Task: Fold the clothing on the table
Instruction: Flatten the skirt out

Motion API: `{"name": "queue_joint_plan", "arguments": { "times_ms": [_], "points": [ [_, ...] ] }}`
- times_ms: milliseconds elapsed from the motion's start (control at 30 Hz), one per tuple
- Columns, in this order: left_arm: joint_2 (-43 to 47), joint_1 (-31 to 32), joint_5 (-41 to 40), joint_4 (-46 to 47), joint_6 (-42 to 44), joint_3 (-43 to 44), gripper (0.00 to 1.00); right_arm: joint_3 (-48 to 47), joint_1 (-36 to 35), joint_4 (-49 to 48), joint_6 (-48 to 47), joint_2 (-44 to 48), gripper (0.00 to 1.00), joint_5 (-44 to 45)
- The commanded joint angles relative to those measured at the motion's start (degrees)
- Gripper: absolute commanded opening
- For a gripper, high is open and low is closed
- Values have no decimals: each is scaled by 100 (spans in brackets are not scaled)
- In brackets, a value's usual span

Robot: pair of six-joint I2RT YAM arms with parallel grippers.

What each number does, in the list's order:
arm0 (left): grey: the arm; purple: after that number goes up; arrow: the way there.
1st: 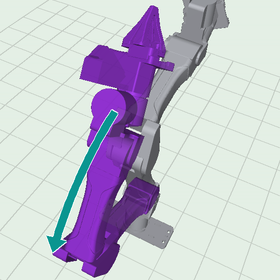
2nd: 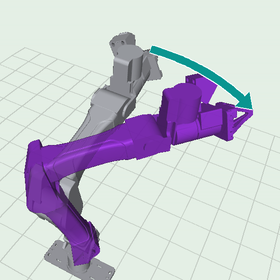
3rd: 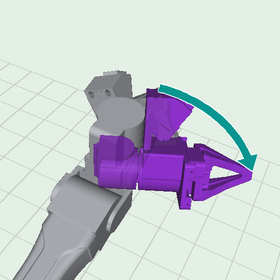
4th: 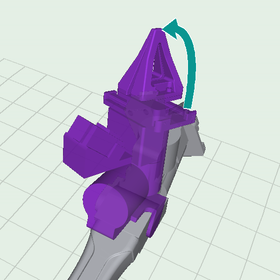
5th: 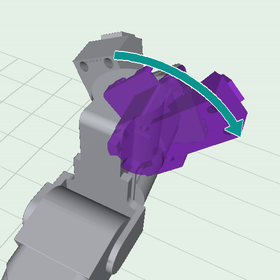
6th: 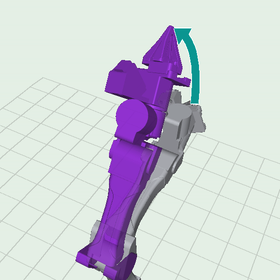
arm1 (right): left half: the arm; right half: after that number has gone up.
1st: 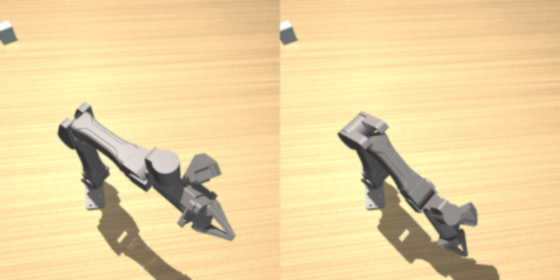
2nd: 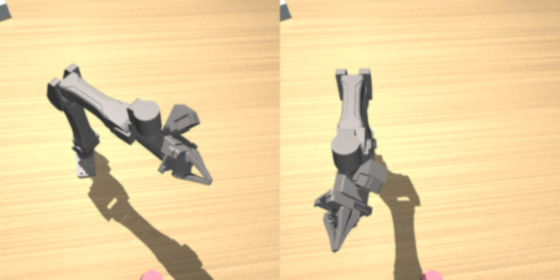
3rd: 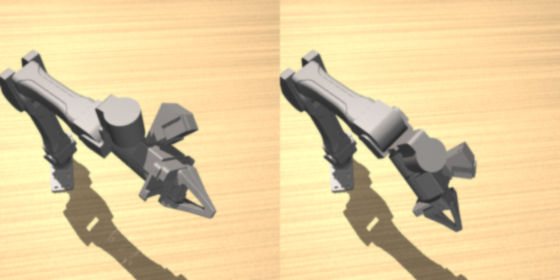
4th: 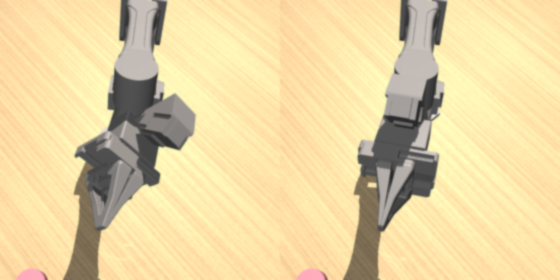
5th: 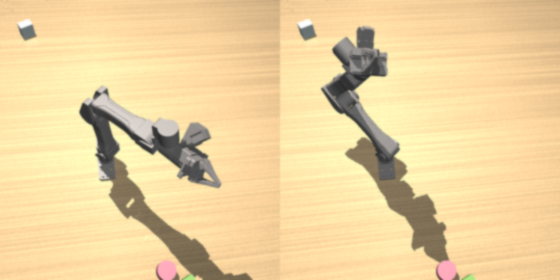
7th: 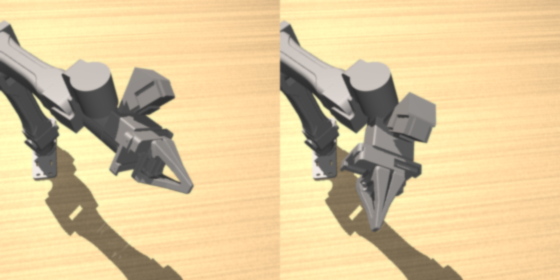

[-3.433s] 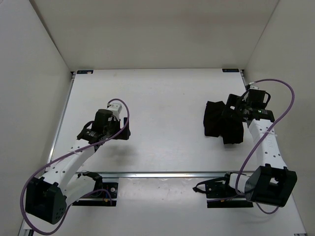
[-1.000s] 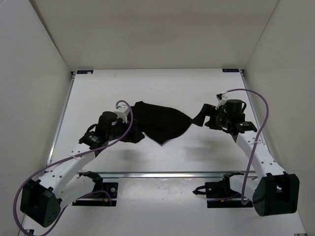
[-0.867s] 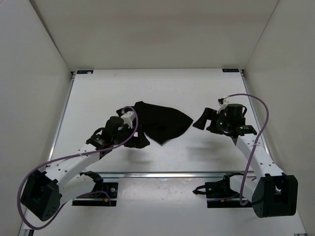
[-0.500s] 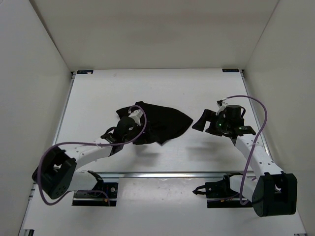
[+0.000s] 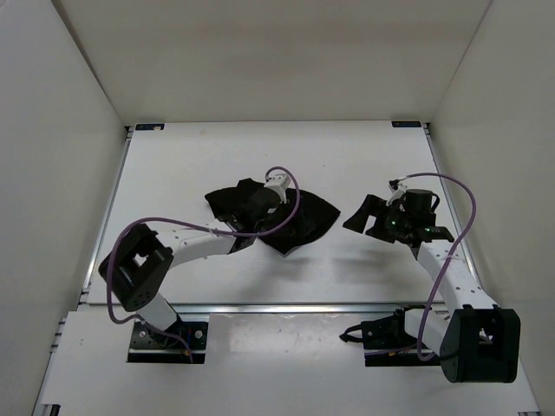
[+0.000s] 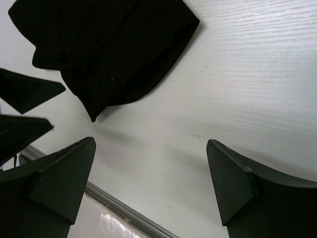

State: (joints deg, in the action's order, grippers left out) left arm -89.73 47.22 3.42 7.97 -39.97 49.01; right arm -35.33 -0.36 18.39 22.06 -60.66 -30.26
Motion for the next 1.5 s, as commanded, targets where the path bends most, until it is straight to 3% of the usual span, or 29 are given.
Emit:
{"name": "queue_joint_plan", "arguments": {
  "times_ms": [0, 233, 333, 567, 733, 1000, 1467],
  "points": [
    [-473, 15, -464, -391, 200, 468, 96, -9, 212, -204, -159, 204, 92, -182],
    [-1336, 173, -983, -1148, 244, 1330, 97, 26, 326, -161, -246, 327, 92, -279],
    [-1450, 191, -1115, -1192, 218, 1357, 91, 78, 361, -152, -299, 380, 92, -270],
    [-1503, 94, -1370, -1096, 138, 1400, 58, 88, 396, -117, -326, 441, 92, -331],
    [-1530, 33, -1405, -1008, 51, 1304, 0, 61, 405, -82, -378, 468, 91, -366],
    [-916, -160, -1248, -1122, 155, 1216, 0, 79, 283, -195, -256, 354, 88, -305],
    [412, -864, -114, -1992, 578, 2279, 0, -184, -1623, -1372, 465, -928, 90, 731]
  ]
}}
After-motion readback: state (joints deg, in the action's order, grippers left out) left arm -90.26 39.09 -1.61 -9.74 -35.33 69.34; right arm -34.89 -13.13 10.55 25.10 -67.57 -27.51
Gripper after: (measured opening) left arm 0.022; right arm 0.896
